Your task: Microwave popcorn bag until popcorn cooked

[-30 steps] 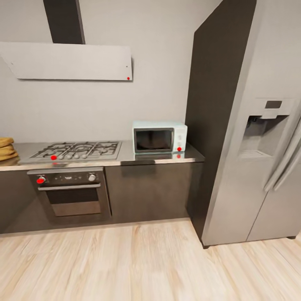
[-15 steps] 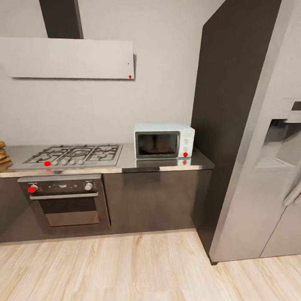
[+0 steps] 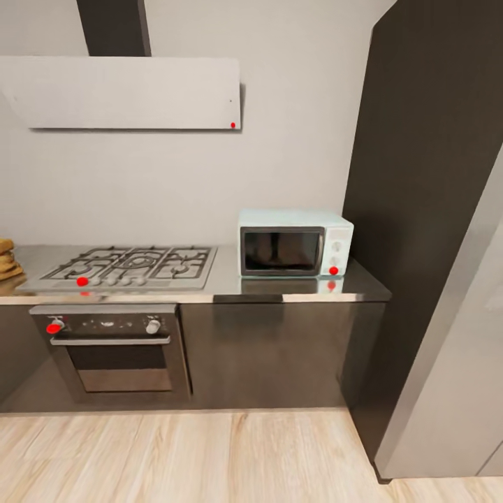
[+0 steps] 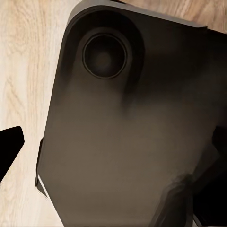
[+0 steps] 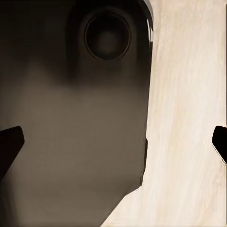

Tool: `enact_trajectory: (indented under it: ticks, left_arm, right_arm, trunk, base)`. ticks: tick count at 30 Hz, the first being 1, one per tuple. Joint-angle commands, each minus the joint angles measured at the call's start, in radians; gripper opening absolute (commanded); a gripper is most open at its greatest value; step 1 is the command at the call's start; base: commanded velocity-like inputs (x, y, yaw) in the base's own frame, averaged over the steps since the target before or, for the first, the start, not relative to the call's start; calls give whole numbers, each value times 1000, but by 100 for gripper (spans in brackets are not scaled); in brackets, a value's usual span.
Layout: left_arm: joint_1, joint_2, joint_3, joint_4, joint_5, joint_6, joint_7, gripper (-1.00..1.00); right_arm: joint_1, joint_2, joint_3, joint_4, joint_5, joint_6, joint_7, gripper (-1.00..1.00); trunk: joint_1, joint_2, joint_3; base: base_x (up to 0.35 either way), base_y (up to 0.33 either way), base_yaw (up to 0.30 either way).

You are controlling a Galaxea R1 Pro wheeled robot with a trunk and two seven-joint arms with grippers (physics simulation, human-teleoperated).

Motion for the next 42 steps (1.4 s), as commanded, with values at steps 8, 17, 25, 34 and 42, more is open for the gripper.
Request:
enact_trajectory:
  ticks: [8,17,25,34,42]
  left_arm:
    - [0,0,0,0,3,-3,1,100]
    - [0,0,0,0,1,-3,1,100]
    - [0,0,0,-2,1,-4,1,100]
    - [0,0,0,-2,1,-4,0,100]
    - [0,0,0,-2,1,-4,0,100]
  right_arm:
    - [-1,2,-4,-204,128,12,9,100]
    - [-289,12,-14,-1129,138,737,25,100]
    - [-871,15,-16,-1158,140,1044,28,100]
    - [-936,3,-66,-984,141,731,16,100]
    - [-937,0,-76,-954,143,687,25,100]
  trunk:
    - [1,0,-1]
    - [1,0,-1]
    - [1,0,-1]
    - [1,0,-1]
    - [1,0,-1]
  base:
    - [76,0,0]
    - [0,0,0]
    - [0,0,0]
    - [0,0,0]
    - [0,0,0]
